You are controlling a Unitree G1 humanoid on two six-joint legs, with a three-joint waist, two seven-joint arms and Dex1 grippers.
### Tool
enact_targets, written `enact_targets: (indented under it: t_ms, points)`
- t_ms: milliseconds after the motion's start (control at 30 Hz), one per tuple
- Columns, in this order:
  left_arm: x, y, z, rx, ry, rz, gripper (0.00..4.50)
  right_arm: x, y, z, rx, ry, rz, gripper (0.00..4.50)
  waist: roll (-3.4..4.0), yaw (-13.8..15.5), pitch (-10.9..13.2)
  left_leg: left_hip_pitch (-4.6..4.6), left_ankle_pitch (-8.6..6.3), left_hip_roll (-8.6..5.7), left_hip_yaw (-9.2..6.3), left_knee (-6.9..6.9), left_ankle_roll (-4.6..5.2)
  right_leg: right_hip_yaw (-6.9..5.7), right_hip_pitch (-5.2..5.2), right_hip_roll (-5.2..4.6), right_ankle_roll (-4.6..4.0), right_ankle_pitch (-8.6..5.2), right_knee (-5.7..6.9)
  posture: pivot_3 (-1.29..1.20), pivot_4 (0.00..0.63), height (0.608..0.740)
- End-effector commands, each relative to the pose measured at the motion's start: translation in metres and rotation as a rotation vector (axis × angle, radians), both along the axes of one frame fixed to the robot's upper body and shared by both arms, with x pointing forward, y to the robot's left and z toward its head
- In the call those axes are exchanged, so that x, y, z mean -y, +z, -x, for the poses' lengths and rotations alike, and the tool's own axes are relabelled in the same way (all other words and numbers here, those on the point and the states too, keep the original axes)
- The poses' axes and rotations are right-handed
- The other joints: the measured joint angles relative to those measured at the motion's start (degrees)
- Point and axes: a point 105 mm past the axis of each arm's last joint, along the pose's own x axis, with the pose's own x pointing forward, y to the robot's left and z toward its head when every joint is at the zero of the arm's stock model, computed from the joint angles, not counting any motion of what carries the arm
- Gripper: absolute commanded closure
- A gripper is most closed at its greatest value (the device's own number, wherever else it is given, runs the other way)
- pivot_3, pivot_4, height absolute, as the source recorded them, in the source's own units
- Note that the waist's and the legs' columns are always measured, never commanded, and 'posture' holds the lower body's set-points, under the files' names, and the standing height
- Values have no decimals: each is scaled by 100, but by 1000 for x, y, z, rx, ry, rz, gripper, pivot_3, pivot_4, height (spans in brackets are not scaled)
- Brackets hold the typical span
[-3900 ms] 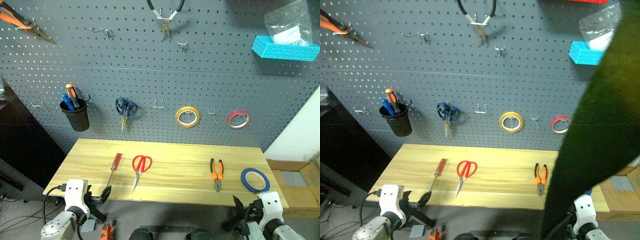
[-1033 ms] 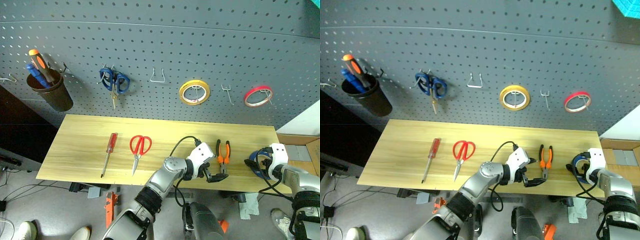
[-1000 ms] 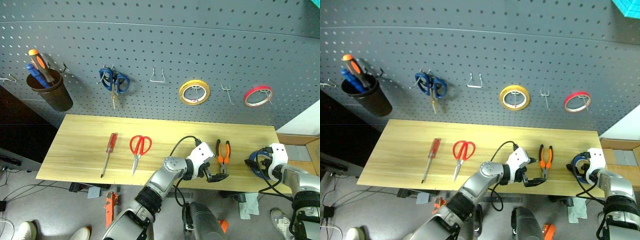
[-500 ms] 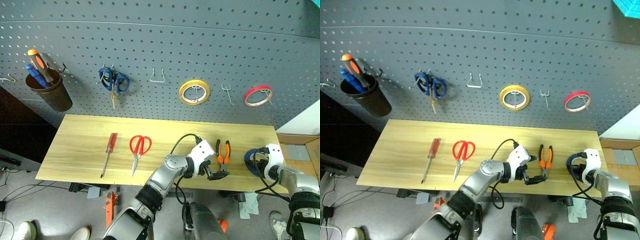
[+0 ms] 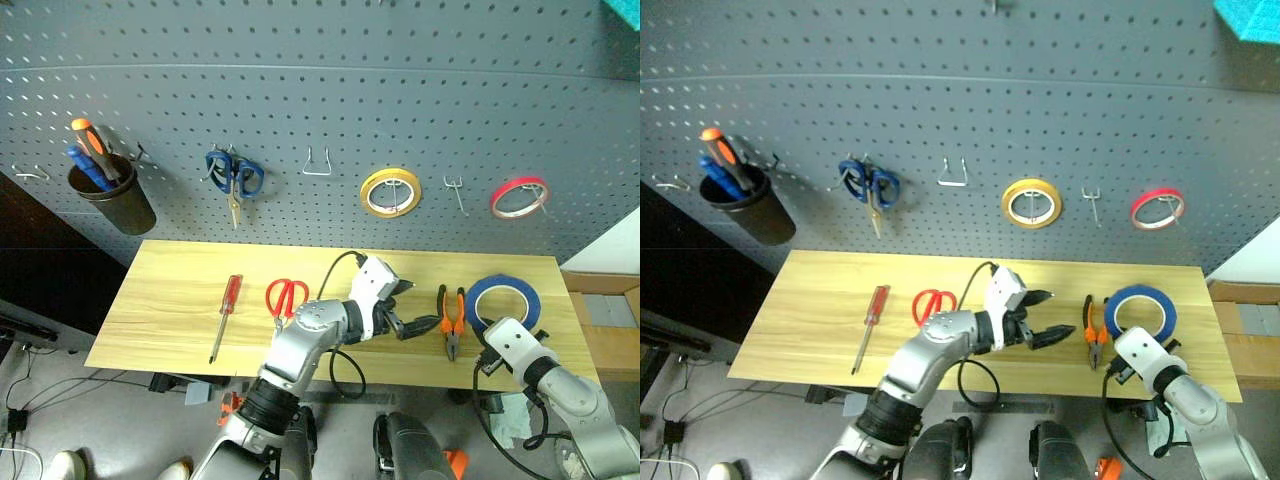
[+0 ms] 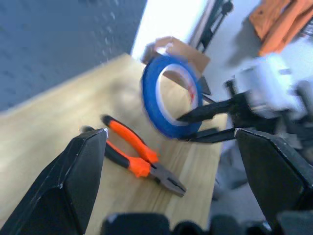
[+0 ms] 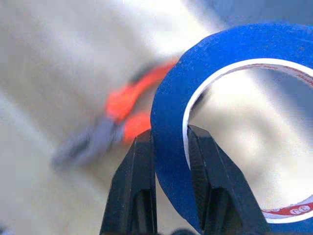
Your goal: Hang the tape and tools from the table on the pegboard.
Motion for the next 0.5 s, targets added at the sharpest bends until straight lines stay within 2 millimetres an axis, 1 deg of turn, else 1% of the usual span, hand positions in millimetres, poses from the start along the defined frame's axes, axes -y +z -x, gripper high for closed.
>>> enact_targets:
  t_ms: [33, 67, 167, 233, 267, 333, 433, 500]
  points:
    - [-22, 23, 5, 5, 47, 57, 0, -20, 25, 0, 162, 53, 52, 4131, -15, -37, -91, 11, 0, 0, -2, 11, 0, 1, 13, 1, 4, 2, 0, -42, 77, 740]
    - [-27, 23, 5, 1, 61, 53, 0, -23, 26, -1, 182, 60, 59, 4131, -25, -74, -130, 13, -1, 1, -2, 17, 1, 7, 15, 2, 4, 3, 0, -46, 68, 740]
    - [-62, 30, -3, 16, 188, 29, 0, -49, 46, -10, 322, 161, 91, 4131, -53, -161, -246, 20, -2, 2, -8, 52, 5, 16, 24, 5, 5, 12, 23, -49, 38, 740]
    - [-73, 36, -11, 22, 257, 39, 0, -61, 54, -16, 386, 224, 120, 4131, -84, -229, -305, 31, -8, -6, -4, 80, 18, 29, 22, 2, 7, 14, 65, -46, 26, 740]
    - [-76, 39, -17, 18, 287, 55, 0, -64, 55, -20, 405, 248, 135, 4131, -98, -258, -340, 34, -4, -7, -5, 81, 47, 27, 21, 2, 6, 28, 71, -41, 14, 740]
    - [-79, 41, -27, 12, 330, 72, 0, -66, 57, -29, 443, 287, 176, 4131, -130, -264, -415, 37, 12, -7, -10, 81, 70, 21, 26, 3, 4, 50, 73, -31, 6, 740]
    - [-76, 38, -36, 17, 349, 67, 0, -60, 52, -45, 443, 313, 217, 4131, -154, -266, -513, 40, 36, -12, -6, 86, 104, 22, 37, 3, -15, 85, 69, -30, 0, 740]
    - [-72, 40, -40, 30, 342, 69, 0, -55, 54, -57, 434, 321, 217, 4131, -160, -290, -533, 53, 43, -14, 2, 90, 115, 27, 54, 2, -19, 100, 60, -30, 0, 740]
